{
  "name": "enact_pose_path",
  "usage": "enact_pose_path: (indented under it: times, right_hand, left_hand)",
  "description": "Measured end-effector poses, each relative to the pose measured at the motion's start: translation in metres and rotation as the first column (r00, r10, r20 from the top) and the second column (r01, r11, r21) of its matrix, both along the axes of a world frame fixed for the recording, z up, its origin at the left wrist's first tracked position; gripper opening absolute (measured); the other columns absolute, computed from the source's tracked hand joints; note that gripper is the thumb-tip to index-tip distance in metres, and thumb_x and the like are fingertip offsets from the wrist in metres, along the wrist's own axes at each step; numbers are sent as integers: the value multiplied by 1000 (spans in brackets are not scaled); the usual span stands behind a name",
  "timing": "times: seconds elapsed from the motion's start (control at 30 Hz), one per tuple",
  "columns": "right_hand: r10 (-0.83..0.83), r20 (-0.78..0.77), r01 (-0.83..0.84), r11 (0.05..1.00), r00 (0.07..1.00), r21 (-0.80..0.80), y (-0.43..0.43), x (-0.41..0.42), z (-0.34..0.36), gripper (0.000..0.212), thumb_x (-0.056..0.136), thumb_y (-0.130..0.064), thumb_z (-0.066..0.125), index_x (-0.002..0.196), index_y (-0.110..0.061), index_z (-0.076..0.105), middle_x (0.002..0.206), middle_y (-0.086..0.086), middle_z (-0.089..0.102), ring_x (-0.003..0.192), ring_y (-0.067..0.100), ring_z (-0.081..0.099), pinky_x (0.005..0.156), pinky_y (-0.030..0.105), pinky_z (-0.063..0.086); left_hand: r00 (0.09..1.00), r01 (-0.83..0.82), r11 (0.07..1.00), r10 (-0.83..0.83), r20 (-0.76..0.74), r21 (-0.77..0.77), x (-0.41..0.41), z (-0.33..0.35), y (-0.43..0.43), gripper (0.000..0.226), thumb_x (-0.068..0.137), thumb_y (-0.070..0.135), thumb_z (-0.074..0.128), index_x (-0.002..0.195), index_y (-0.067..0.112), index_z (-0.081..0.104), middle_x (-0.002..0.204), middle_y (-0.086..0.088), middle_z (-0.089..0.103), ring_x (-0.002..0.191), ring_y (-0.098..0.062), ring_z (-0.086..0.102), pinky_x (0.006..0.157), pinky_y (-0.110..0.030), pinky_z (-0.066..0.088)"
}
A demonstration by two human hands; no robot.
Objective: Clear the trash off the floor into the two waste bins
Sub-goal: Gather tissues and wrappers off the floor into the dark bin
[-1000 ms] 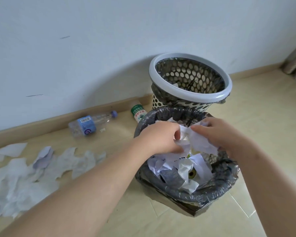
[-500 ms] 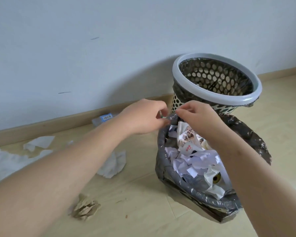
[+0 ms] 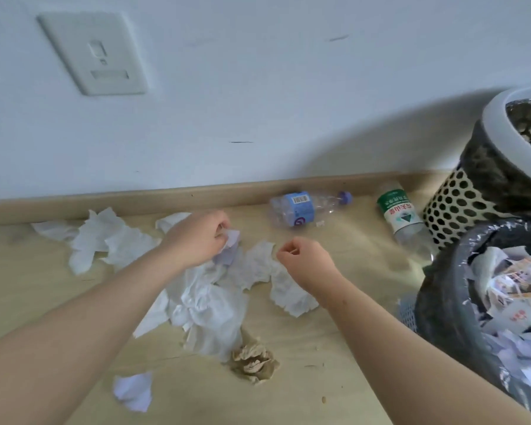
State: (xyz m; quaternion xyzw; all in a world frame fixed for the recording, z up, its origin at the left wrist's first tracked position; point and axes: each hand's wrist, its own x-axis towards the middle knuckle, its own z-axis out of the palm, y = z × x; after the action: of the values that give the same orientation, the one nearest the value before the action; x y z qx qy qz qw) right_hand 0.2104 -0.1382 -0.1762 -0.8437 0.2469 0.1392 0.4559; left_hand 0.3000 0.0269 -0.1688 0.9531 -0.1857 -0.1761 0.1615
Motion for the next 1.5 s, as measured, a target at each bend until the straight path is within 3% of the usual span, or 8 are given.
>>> enact_pose_path:
  times: [0.4, 0.57, 0.67, 0.77, 0.87, 1.13, 1.3, 1.5]
  right_hand:
    - [338, -72, -338, 854, 938, -395, 54, 60, -53, 61, 90, -8, 41, 144, -31, 24, 154, 0, 16, 133, 27, 29, 103, 40, 33]
    - [542, -233, -585, 684, 808, -436, 82, 77, -74, 59, 96, -16, 40, 145, -38, 16, 158, 0, -1, 137, 29, 19, 105, 41, 29]
    - [544, -279, -609, 662, 792, -438, 87, 67, -86, 53, 95, -13, 40, 141, -34, 28, 151, 3, 18, 130, 29, 27, 101, 38, 31]
    - [517, -225, -552, 662, 826, -506, 86, 55, -90, 49, 91, -7, 42, 135, -29, 39, 136, 5, 37, 119, 29, 37, 94, 34, 34]
    - [480, -188, -500, 687, 857, -527, 84, 46, -92, 42, 89, -8, 42, 127, -25, 47, 126, 5, 44, 112, 27, 42, 87, 31, 36]
    - [202, 111, -150, 921, 973, -360, 74, 25, -77, 14, 92, -25, 51, 84, -14, 53, 107, 1, 50, 102, 23, 47, 78, 32, 40]
    - [-57, 163, 76, 990, 985, -115, 62, 21, -65, 20, 87, -12, 52, 68, -10, 44, 83, 0, 47, 74, 18, 44, 54, 21, 31]
    - [-212, 68, 209, 976, 975, 53, 61, 22, -51, 22, 84, -1, 37, 66, -14, 32, 64, 0, 38, 59, 16, 30, 50, 26, 26]
  left_hand:
    - [1000, -29, 995, 28, 9, 93, 3, -92, 40, 51, 91, 35, 47, 139, 26, 32, 155, 4, 13, 142, -17, 13, 109, -36, 22]
    - [999, 34, 999, -34, -3, 39, -13, -116, 66, 43, 91, 29, 51, 132, 22, 46, 146, 0, 34, 138, -18, 29, 107, -34, 29]
    - [997, 45, 994, -38, 69, -97, -23, -119, 76, 29, 78, 22, 46, 99, 21, 65, 105, 1, 65, 103, -26, 62, 81, -42, 48]
    - [998, 0, 985, 11, 63, -173, -28, -124, 83, 36, 71, 18, 36, 88, 23, 67, 85, 4, 69, 85, -23, 66, 73, -38, 51]
    - [998, -53, 978, 56, 10, -202, -27, -116, 83, 35, 85, 8, 41, 105, 18, 68, 104, 5, 68, 100, -15, 59, 87, -25, 43]
    - [950, -313, 864, 286, -128, -394, -26, -86, 81, 19, 90, 10, 54, 102, 19, 66, 97, 12, 60, 87, -3, 52, 67, -2, 37]
    - [917, -389, 799, 383, -110, -458, -27, -70, 88, 17, 90, 13, 57, 99, 26, 62, 101, 15, 58, 96, -4, 52, 72, -5, 35]
    - [971, -180, 907, 224, 76, -382, -42, -67, 104, 32, 87, 20, 62, 118, 21, 59, 120, 16, 45, 116, -4, 40, 97, -20, 27]
